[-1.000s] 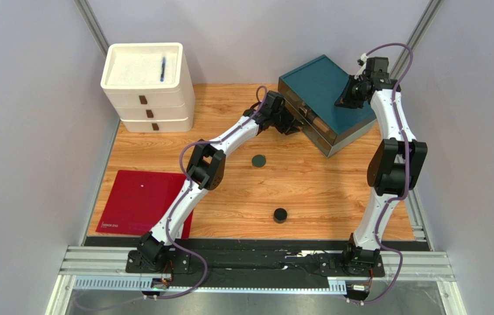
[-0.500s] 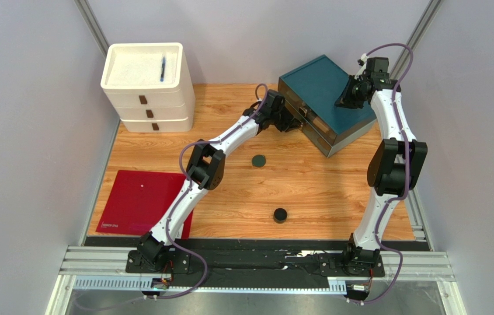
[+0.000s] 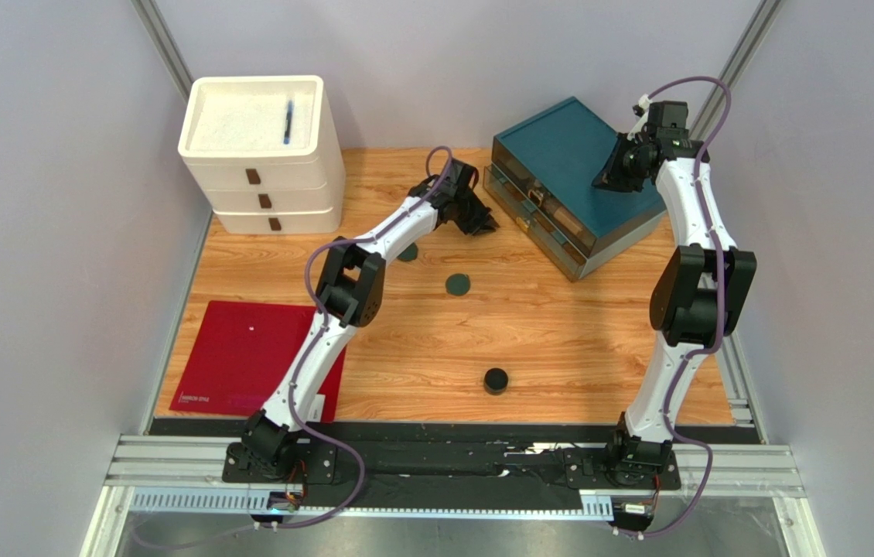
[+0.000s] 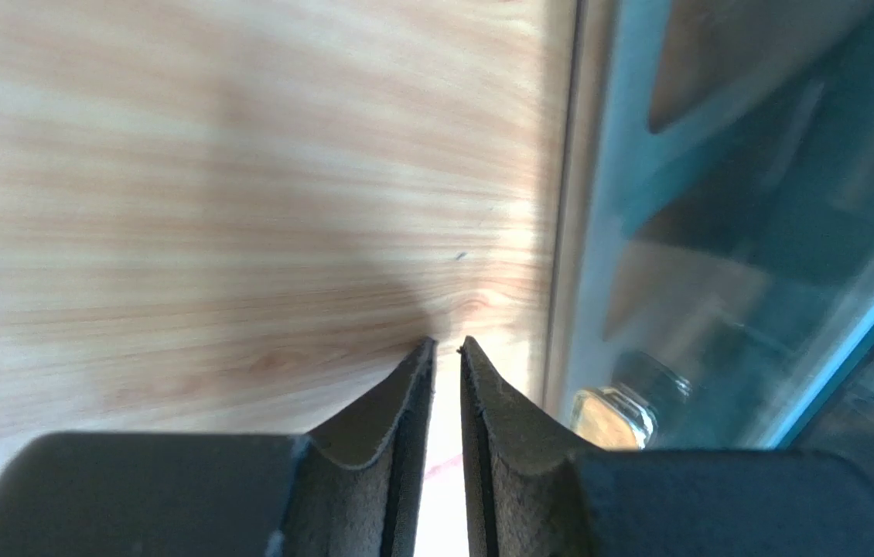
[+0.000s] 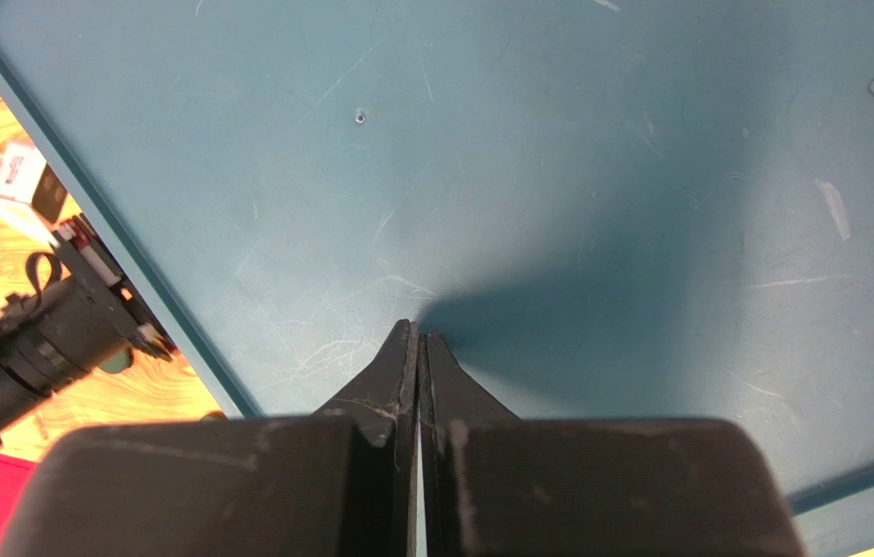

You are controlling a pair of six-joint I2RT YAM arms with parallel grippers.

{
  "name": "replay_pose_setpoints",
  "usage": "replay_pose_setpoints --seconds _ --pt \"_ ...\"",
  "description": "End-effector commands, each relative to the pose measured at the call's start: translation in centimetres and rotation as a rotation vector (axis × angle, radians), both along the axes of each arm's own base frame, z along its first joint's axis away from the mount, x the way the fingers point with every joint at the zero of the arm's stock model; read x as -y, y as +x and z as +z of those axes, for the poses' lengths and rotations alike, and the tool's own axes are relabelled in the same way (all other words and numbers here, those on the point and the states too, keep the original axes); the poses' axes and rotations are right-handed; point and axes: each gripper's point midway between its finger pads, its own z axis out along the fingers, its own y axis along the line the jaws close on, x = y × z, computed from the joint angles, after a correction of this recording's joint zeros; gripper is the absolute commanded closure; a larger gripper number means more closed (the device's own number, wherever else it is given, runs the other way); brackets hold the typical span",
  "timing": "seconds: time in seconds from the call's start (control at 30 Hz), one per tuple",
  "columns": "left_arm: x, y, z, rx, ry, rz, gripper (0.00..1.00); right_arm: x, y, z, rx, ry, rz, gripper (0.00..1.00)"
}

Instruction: Organize the makeup

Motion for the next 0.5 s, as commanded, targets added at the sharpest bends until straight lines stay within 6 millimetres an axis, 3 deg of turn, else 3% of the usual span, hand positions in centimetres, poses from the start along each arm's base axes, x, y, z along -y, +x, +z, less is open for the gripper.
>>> replay_pose_setpoints --seconds 0.0,0.13,0.47 --pt "-2.6 -1.2 0.0 -0.02 0.103 -0.036 0.76 2.1 -4.6 -7.0 -0.283 -0.059 -0.048 1.0" --pt "-1.6 -0.6 1.5 0.046 0.056 -0.076 0.72 2.1 -4.6 -7.1 -0.285 -0.057 -0.049 1.0" --pt "0.1 1.3 9.4 0.274 -0.07 -0.105 0.52 2.1 -4.6 -7.3 -0.29 -0.058 -0.049 1.0"
